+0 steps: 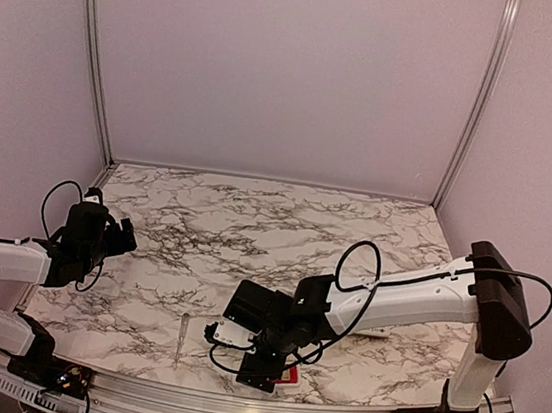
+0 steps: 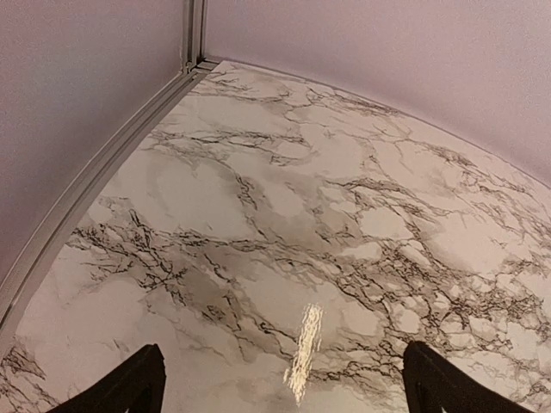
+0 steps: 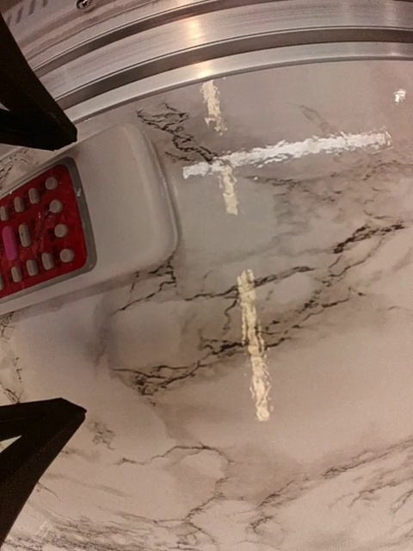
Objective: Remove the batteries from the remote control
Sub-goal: Pick up the remote control from the corner of the board.
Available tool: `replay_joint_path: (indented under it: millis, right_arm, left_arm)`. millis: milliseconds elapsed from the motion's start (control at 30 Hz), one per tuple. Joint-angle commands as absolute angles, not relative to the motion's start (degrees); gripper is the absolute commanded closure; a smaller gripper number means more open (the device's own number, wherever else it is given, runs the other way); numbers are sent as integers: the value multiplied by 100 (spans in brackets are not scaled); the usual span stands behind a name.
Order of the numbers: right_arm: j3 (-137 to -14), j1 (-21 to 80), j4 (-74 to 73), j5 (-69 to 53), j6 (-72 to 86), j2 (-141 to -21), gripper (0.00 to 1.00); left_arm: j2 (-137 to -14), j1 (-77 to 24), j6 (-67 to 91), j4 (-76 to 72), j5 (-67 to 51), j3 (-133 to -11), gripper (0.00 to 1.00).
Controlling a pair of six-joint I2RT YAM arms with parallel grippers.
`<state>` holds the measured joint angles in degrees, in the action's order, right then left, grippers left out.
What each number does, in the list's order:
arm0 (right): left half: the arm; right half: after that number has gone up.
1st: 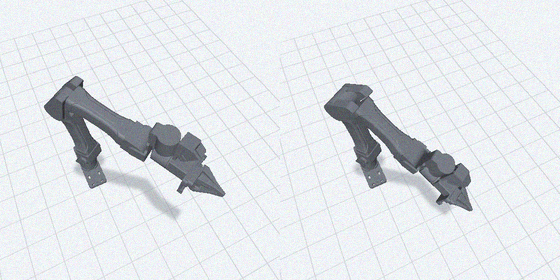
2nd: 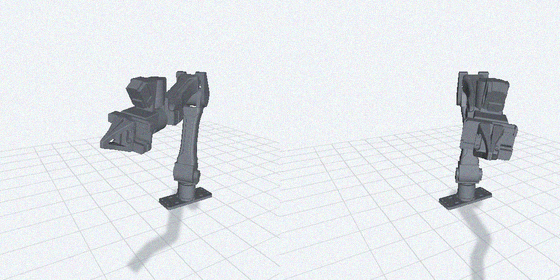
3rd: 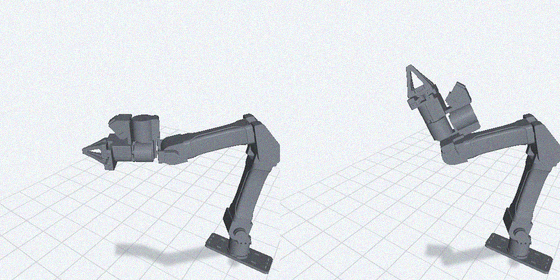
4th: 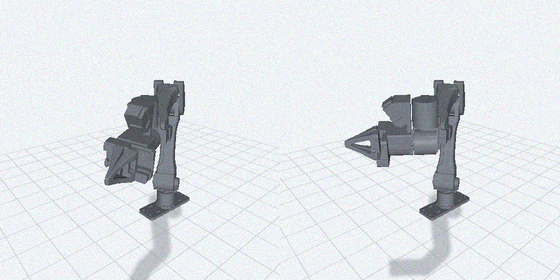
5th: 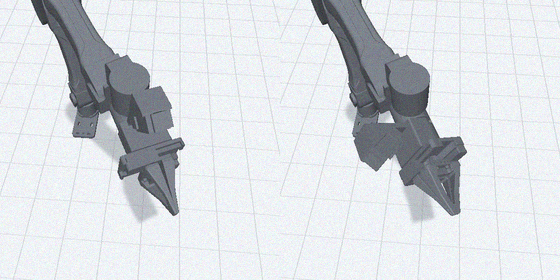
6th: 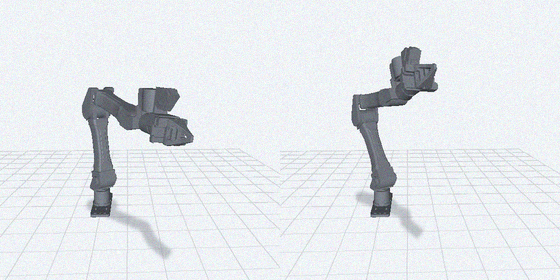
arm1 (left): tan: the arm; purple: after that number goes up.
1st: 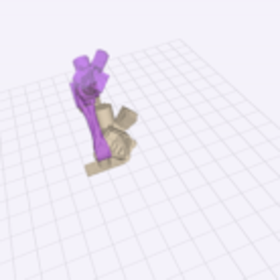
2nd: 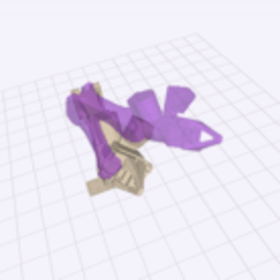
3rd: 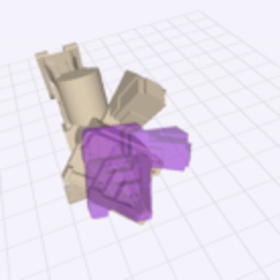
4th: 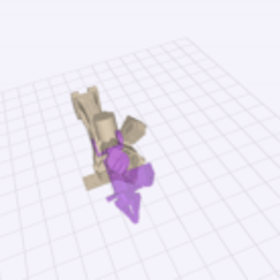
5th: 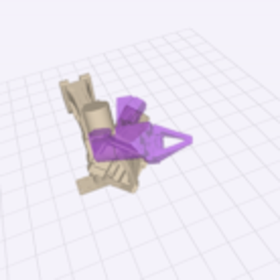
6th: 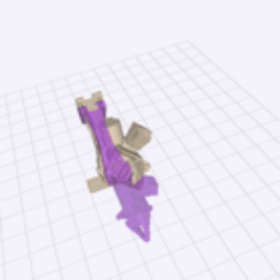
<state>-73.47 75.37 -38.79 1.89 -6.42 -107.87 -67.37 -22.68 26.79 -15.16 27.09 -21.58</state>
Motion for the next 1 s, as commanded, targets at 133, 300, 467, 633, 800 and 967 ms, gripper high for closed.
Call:
replay_joint_path:
  millis: [133, 300, 467, 633, 800, 967]
  right_arm:
    - [-7431, 7591, -4038, 190, -747, -10438, 1]
    - [-7353, 7816, -3992, 131, -841, -10442, 1]
    - [-7365, 7892, -3973, 71, -888, -10510, 1]
    - [-7382, 7892, -3955, 63, -912, -10673, 1]
    - [-7415, 7893, -3946, 69, -932, -10840, 2]
    - [-7439, 7892, -3950, 311, -923, -10968, 1]
  left_arm:
    - [-6802, -2302, 2646, -1582, 2795, -2276, 1]
    - [-6803, -2303, 2648, -1582, 2795, -2272, 1]
    - [-6807, -2302, 2646, -1582, 2795, -2276, 1]
    - [-6811, -2308, 2646, -1582, 2795, -2276, 1]
    - [-6820, -2311, 2637, -1582, 2795, -2285, 1]
    - [-6819, -2311, 2637, -1582, 2795, -2285, 1]
